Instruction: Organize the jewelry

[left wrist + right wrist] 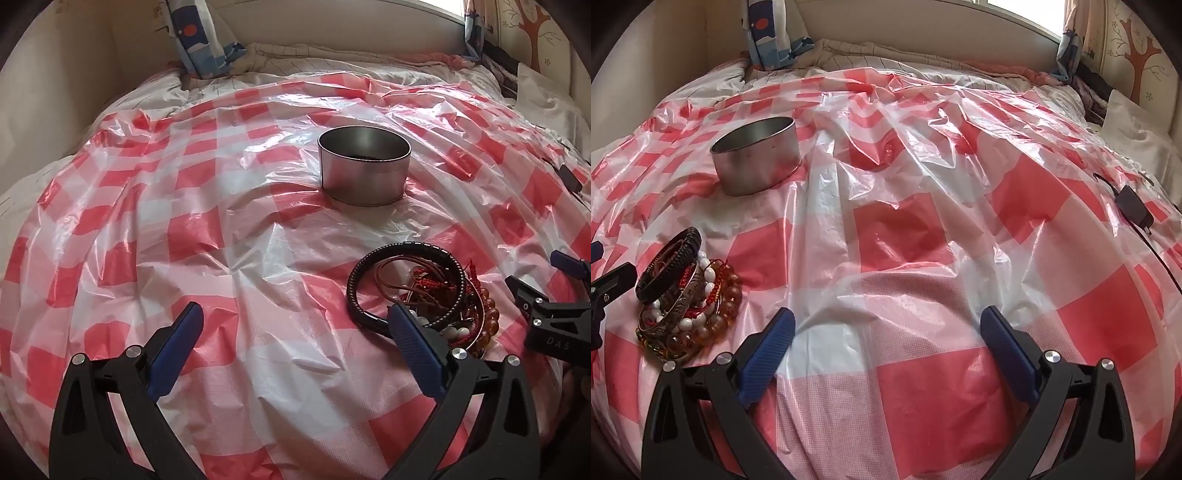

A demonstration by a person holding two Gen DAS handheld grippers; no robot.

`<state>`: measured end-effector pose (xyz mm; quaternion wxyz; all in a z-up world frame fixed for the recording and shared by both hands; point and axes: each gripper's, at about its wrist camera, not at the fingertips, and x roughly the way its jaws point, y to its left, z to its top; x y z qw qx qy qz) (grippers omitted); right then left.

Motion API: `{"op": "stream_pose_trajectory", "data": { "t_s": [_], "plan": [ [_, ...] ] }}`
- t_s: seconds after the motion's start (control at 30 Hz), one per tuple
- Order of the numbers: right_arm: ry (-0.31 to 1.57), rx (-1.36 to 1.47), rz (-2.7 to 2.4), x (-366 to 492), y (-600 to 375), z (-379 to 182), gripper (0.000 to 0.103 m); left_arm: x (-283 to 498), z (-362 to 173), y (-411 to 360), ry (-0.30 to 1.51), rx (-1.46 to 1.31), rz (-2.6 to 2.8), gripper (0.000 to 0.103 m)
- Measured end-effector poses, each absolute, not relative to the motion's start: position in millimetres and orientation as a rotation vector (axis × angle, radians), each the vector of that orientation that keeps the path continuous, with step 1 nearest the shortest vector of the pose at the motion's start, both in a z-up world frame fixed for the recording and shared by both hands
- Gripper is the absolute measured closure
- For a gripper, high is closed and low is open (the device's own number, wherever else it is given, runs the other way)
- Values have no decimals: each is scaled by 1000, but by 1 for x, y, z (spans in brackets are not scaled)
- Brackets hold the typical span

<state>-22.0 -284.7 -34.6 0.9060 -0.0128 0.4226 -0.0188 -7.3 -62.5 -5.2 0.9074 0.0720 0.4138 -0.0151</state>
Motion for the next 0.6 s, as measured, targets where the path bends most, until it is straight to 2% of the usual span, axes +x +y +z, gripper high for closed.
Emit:
{"op": "stream_pose_trajectory", "data": {
  "t_s": [0.6],
  "plan": [
    [875,-28,-40,-20,-285,-35,6,36,-20,-72,882,243,-26,6]
  ]
}}
